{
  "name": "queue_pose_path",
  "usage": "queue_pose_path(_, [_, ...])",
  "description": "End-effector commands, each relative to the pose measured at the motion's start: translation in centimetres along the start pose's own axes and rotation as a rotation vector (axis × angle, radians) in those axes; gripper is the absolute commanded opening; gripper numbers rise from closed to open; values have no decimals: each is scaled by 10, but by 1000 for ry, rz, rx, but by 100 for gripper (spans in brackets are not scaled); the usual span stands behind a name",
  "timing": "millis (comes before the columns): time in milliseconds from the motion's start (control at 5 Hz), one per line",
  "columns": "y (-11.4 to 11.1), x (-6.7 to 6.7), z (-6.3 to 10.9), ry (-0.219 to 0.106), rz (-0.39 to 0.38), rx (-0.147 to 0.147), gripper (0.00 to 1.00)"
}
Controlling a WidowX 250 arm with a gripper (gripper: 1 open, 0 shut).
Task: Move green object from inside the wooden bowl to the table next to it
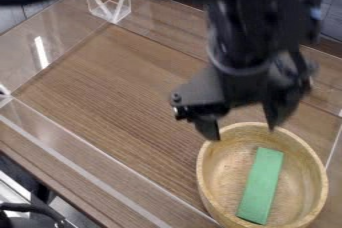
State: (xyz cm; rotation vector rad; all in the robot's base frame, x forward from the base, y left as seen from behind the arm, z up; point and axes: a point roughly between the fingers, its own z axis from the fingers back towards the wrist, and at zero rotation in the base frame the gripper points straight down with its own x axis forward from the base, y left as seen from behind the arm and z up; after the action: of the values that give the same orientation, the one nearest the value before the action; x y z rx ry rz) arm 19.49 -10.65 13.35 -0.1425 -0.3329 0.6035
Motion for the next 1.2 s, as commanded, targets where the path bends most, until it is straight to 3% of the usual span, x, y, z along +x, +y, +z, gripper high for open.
queue_pose_path(0, [-12, -12, -15, 61, -222, -33, 100])
queue_pose_path(400, [-6, -20, -45, 167, -379, -18, 100])
queue_pose_path(600, [1, -17, -56, 198, -412, -10, 100])
queue_pose_path(800, [-13, -1, -67, 210, -419, 1, 100])
queue_pose_path(1000, [-30, 14, -79, 224, -442, -8, 100])
